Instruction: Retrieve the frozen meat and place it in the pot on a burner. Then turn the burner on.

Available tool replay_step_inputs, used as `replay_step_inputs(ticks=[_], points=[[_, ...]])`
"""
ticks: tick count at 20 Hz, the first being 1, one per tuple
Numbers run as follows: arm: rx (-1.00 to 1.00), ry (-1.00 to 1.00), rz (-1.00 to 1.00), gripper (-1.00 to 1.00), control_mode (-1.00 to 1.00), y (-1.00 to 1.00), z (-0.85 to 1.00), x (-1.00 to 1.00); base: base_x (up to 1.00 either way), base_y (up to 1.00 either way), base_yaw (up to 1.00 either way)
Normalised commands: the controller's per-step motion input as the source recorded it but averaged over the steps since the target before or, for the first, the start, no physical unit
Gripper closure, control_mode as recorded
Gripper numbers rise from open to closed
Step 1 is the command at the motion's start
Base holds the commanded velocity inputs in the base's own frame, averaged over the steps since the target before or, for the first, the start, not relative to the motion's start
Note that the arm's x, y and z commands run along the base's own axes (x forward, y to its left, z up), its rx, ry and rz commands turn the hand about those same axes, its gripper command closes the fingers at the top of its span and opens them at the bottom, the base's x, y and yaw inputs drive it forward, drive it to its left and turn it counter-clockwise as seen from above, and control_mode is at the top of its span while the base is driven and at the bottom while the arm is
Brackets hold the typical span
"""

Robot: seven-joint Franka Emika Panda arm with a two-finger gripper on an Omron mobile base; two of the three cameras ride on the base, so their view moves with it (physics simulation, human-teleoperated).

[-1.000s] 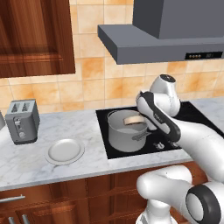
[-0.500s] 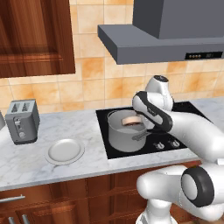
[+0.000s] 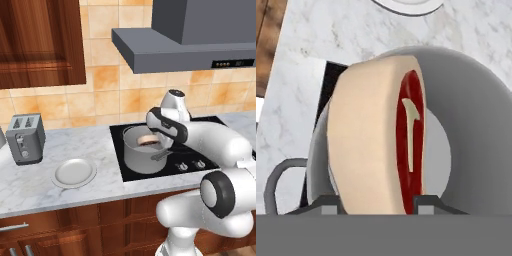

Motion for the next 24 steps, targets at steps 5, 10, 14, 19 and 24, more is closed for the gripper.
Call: replay_step_inputs(ticks=[5,10,14,19,24], points=[[-0.01,0.05,0.0,1.0,-1.0,0.0,-0.21,0.19,0.0,0.0,0.0],[-0.01,0.09,0.0,1.0,-1.0,0.0,-0.18,0.21,0.0,0.0,0.0],[0.0,0.07,0.0,1.0,-1.0,0.0,-0.13,0.21,0.0,0.0,0.0],[-0.01,0.01,0.0,1.0,-1.0,0.01,-0.21,0.12,0.0,0.0,0.0],[-0.05,-0.03,0.0,1.0,-1.0,0.12,-0.35,0.0,0.0,0.0,0.0]])
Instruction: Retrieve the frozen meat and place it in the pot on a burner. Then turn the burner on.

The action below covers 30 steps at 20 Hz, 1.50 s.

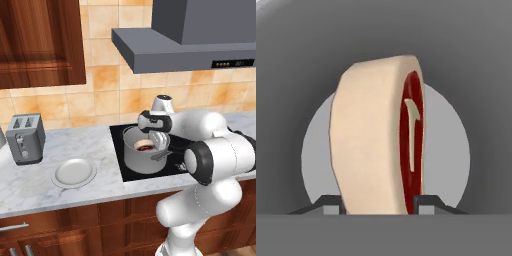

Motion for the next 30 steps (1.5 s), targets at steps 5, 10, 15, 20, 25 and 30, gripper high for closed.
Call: replay_step_inputs(ticks=[5,10,15,20,25,30], points=[[0.0,0.0,0.0,1.0,-1.0,0.03,-0.04,0.0,0.0,0.0,0.0],[0.0,0.0,0.0,1.0,-1.0,0.09,-0.09,0.0,0.0,0.0,0.0],[0.0,-0.02,0.0,-1.0,-1.0,0.13,-0.02,0.0,0.0,0.0,0.0],[0.0,-0.14,0.0,-1.0,-1.0,0.01,0.01,0.0,0.0,0.0,0.0],[0.0,-0.14,0.0,-1.0,-1.0,0.0,0.08,0.0,0.0,0.0,0.0],[0.0,-0.11,0.0,-1.0,-1.0,-0.01,0.23,-0.05,0.0,0.0,0.0]])
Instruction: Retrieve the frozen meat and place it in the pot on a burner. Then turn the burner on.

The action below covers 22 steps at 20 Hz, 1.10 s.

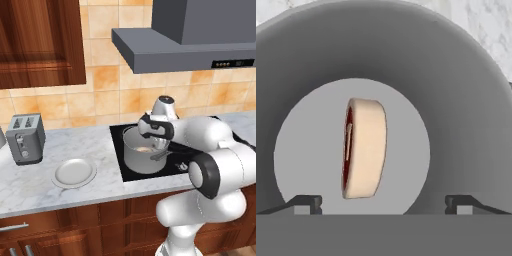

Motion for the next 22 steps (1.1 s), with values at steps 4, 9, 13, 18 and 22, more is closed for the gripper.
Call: replay_step_inputs(ticks=[4,9,13,18,22], points=[[0.02,-0.03,0.0,-1.0,-1.0,-0.07,0.42,0.0,0.0,0.0,0.0],[0.01,-0.02,0.0,-1.0,-1.0,-0.06,0.34,-0.1,0.0,0.0,0.0],[0.0,-0.02,0.0,-1.0,-1.0,-0.08,0.23,-0.22,0.0,0.0,0.0],[0.01,-0.01,0.0,-1.0,-1.0,-0.1,0.29,-0.26,0.0,0.0,0.0],[0.02,0.0,0.0,-1.0,-1.0,-0.21,0.23,-0.36,0.0,0.0,0.0]])
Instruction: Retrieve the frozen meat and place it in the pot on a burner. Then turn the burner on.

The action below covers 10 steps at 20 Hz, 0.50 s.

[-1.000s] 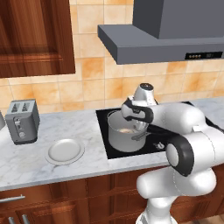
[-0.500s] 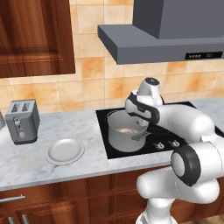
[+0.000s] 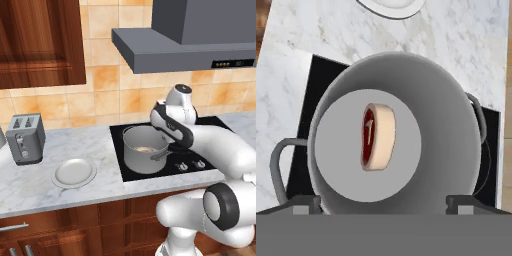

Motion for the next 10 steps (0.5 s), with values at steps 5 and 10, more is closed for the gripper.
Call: replay_step_inputs(ticks=[5,10], points=[[0.03,0.0,0.0,-1.0,-1.0,-0.33,0.1,-0.45,0.0,0.0,0.0],[0.01,0.0,0.0,-1.0,-1.0,-0.29,0.0,-0.32,0.0,0.0,0.0]])
